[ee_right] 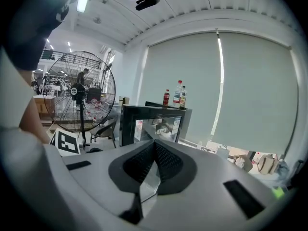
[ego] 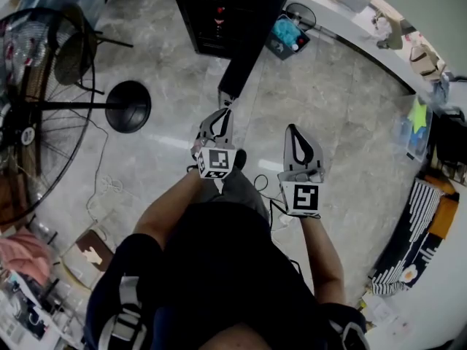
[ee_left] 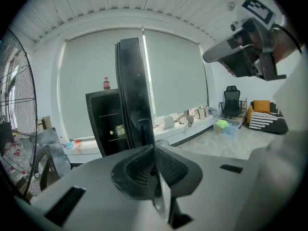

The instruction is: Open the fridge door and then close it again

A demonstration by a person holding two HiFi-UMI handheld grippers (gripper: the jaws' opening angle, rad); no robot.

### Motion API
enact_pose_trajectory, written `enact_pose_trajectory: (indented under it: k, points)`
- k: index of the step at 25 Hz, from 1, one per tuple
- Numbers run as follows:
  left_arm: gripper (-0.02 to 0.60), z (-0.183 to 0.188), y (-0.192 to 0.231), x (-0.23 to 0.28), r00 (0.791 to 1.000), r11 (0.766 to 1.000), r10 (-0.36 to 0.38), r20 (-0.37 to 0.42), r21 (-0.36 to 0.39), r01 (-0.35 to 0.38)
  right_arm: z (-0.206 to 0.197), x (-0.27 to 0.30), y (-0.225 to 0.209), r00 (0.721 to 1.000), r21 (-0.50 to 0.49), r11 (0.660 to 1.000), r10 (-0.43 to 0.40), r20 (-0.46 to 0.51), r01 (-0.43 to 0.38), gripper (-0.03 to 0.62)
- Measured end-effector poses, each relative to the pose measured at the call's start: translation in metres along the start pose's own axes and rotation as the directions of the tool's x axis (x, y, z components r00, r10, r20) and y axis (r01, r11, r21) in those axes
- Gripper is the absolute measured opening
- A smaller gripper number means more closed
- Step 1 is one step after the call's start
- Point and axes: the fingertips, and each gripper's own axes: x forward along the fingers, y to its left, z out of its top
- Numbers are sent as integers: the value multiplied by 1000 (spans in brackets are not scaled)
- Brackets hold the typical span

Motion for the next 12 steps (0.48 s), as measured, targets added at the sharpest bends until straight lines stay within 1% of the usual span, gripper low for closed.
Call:
enact_pose_trajectory:
  k: [2, 3, 4, 6, 11, 12]
  points:
    - [30, -3, 3, -7, 1000, 1000, -5, -4, 3, 5, 2, 1, 3, 1000, -2, 1000, 7, 10, -7, 20]
    - [26, -4, 5, -9, 1000, 1000, -6, -3, 4, 6, 3, 2, 4, 1000, 2, 1000, 15, 15, -15, 42]
    - [25, -4, 7, -12, 1000, 1000, -9, -1, 5, 9, 4, 4, 6, 1000, 8, 1000, 24, 19, -24, 96]
    - [25, -3, 8, -16, 1000, 1000, -19, 3, 3, 19, 6, 6, 9, 999, 13, 999, 35, 21, -35, 156]
    - [23, 1, 13, -23, 999, 999, -37, 16, -10, 37, 11, 8, 9, 999, 18, 999, 36, 27, -37, 168]
    - [23, 2, 16, -25, 999, 999, -40, 16, -13, 40, 12, 8, 9, 999, 19, 999, 39, 33, -40, 181]
